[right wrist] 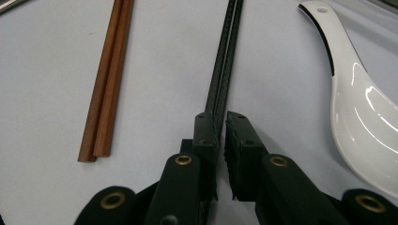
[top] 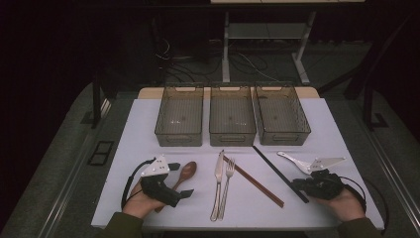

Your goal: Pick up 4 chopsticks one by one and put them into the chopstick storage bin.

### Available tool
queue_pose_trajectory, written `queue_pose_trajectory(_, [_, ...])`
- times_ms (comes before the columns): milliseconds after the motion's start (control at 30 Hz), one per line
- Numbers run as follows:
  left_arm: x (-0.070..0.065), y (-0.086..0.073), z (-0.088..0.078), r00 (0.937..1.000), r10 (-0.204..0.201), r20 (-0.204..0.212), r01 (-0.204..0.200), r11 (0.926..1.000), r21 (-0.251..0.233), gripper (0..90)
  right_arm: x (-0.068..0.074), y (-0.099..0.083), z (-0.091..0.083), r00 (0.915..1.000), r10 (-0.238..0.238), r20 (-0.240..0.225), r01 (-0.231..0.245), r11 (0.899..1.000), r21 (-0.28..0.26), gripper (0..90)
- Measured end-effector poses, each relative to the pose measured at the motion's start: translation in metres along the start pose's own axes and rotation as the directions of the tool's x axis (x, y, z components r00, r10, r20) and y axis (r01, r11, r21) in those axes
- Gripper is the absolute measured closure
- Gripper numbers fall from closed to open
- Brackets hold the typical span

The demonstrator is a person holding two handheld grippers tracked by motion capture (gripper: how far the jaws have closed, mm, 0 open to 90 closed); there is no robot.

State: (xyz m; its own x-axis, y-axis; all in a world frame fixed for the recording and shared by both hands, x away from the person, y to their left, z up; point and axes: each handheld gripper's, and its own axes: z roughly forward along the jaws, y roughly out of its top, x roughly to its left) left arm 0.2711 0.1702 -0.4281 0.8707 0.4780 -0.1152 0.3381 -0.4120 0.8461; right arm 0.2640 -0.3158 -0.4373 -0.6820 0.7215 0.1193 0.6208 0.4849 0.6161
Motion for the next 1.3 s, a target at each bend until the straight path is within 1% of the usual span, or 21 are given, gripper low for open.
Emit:
queue_pose_trajectory(133, [0.000,0.000,0.000,1.0000,-0.001,-0.001,0.001,1.0000,0.000,0.0,0.000,0.000,0.000,1.0000,-0.003,0.005,0.003,1.000,0.002,82.5])
queue_pose_trajectory(300, [0.000,0.000,0.000,1.0000,0.000,-0.001,0.000,1.0000,0.000,0.0,0.001,0.000,0.000,1.0000,-0.003,0.000,0.003,1.000,0.005,81.8])
queue_pose_trajectory(433, [0.000,0.000,0.000,1.0000,0.000,-0.001,0.000,1.0000,-0.001,0.0,0.001,0.000,0.001,0.9998,-0.012,0.015,0.011,1.000,0.025,82.0])
queue_pose_trajectory(533, [0.000,0.000,0.000,1.0000,0.000,-0.001,0.000,1.0000,-0.001,0.0,0.001,0.000,0.002,0.9997,-0.014,0.019,0.013,0.999,0.031,82.8])
queue_pose_trajectory(600, [0.000,0.000,0.000,1.0000,0.000,-0.001,0.000,1.0000,-0.001,0.0,0.001,0.000,0.002,0.9994,-0.018,0.030,0.017,0.999,0.036,83.7])
queue_pose_trajectory(700, [0.000,0.000,0.000,1.0000,0.001,-0.001,-0.001,1.0000,-0.002,0.0,-0.002,-0.001,0.000,0.9987,-0.023,0.046,0.021,0.999,0.040,83.9])
queue_pose_trajectory(767, [0.000,0.000,0.000,1.0000,0.002,-0.002,-0.002,1.0000,0.001,0.0,-0.004,-0.002,-0.001,0.9982,-0.014,0.059,0.011,0.999,0.039,84.2])
queue_pose_trajectory(933, [0.000,0.000,0.000,1.0000,0.001,-0.001,-0.001,1.0000,-0.002,0.0,-0.012,-0.003,-0.003,0.9954,-0.024,0.093,0.021,0.999,0.030,84.4])
queue_pose_trajectory(1033, [0.000,0.000,-0.001,1.0000,0.002,0.000,-0.002,1.0000,-0.001,0.0,-0.013,-0.004,-0.003,0.9961,-0.022,0.085,0.019,0.999,0.034,83.6])
queue_pose_trajectory(1133, [0.000,0.000,0.000,1.0000,0.002,0.001,-0.002,1.0000,-0.003,0.0,-0.013,-0.003,-0.005,0.9968,-0.017,0.078,0.015,1.000,0.018,80.2])
queue_pose_trajectory(1200, [0.000,0.000,0.000,1.0000,0.002,0.001,-0.002,1.0000,-0.002,0.0,-0.013,-0.001,-0.007,0.9977,0.004,0.068,-0.004,1.000,-0.007,77.8])
queue_pose_trajectory(1300, [0.001,0.000,0.001,1.0000,-0.004,0.003,0.004,1.0000,0.000,0.0,-0.017,0.004,-0.006,0.9981,0.018,0.059,-0.016,0.999,-0.034,77.5])
